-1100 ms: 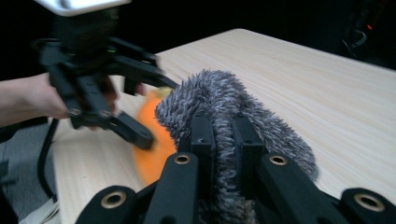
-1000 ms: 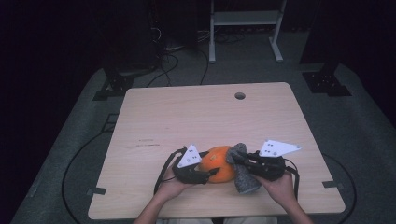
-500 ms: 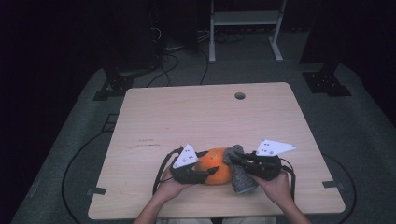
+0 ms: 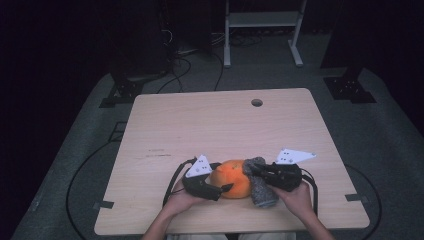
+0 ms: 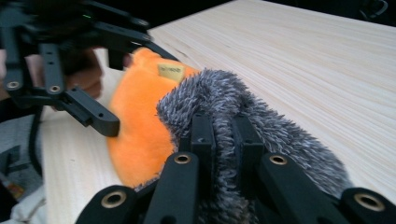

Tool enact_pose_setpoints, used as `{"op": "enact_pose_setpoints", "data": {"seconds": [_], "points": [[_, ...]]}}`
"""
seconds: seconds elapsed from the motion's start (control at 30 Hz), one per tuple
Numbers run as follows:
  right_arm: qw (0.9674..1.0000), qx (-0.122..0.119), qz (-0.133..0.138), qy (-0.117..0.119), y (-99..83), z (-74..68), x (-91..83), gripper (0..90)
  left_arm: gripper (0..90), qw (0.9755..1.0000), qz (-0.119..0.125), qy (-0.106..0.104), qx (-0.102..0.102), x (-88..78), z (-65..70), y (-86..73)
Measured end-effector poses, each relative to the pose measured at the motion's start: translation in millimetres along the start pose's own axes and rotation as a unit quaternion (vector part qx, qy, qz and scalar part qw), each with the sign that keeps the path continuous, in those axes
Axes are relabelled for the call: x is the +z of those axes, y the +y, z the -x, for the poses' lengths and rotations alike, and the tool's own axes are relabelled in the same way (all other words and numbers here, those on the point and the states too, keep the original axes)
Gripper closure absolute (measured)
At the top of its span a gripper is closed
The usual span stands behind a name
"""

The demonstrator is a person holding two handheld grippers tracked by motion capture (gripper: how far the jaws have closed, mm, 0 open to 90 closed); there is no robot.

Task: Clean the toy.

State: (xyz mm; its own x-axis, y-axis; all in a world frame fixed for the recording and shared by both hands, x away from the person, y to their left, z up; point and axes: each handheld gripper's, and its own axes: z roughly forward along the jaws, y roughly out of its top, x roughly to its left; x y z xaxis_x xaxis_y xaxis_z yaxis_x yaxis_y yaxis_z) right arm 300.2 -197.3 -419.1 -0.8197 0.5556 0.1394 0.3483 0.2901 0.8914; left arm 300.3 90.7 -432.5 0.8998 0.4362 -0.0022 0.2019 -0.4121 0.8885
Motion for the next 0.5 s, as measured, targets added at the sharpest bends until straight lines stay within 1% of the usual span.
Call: {"op": "enact_pose_setpoints", "data": {"seconds": [0.1,0.13,0.17,0.2,0.23,0.27,0.3,0.33,0.37,0.43,0.5], "points": [[0.9997,0.007,-0.01,-0.022,-0.9,4.5,-4.0,81.1,28.5,0.9998,0.001,0.014,0.014,-1.8,2.6,1.3],[0.9995,0.005,-0.011,-0.03,-0.1,4.6,-6.6,81.2,29.9,0.9998,0.003,0.017,0.012,-2.6,2.9,1.6],[0.9995,0.005,-0.006,-0.031,1.6,3.5,-9.7,81.2,30.9,0.9997,0.006,0.019,0.01,-3.2,3.0,2.1],[0.9996,0.004,0.003,-0.027,4.8,1.1,-12.9,81.2,31.8,0.9997,0.007,0.022,0.012,-3.6,3.3,2.5],[0.9996,-0.001,0.012,-0.025,7.9,-1.9,-14.9,81.2,32.6,0.9994,0.01,0.031,0.014,-3.7,5.1,3.8],[0.9995,-0.009,0.023,-0.018,13.6,-8.1,-17.3,81.2,33.4,0.9992,0.01,0.035,0.018,-3.4,6.0,4.9],[0.9994,-0.013,0.028,-0.013,16.8,-12.3,-17.6,81.2,33.8,0.9991,0.011,0.036,0.021,-2.8,7.7,6.6],[0.9992,-0.025,0.03,-0.01,21.1,-19.3,-16.1,81.2,34.3,0.999,0.013,0.037,0.023,-2.5,9.5,7.6],[0.9989,-0.036,0.027,-0.009,22.8,-23.5,-13.4,81.2,34.9,0.9989,0.014,0.036,0.026,-2.3,11.1,8.3],[0.9989,-0.044,0.014,-0.01,21.5,-26.2,-6.2,81.2,35.6,0.9986,0.011,0.038,0.034,-2.1,14.3,9.1],[0.9994,-0.033,0.008,-0.006,14.8,-19.7,-1.8,81.1,35.9,0.9986,0.01,0.038,0.035,-2.7,14.7,9.0]]}}
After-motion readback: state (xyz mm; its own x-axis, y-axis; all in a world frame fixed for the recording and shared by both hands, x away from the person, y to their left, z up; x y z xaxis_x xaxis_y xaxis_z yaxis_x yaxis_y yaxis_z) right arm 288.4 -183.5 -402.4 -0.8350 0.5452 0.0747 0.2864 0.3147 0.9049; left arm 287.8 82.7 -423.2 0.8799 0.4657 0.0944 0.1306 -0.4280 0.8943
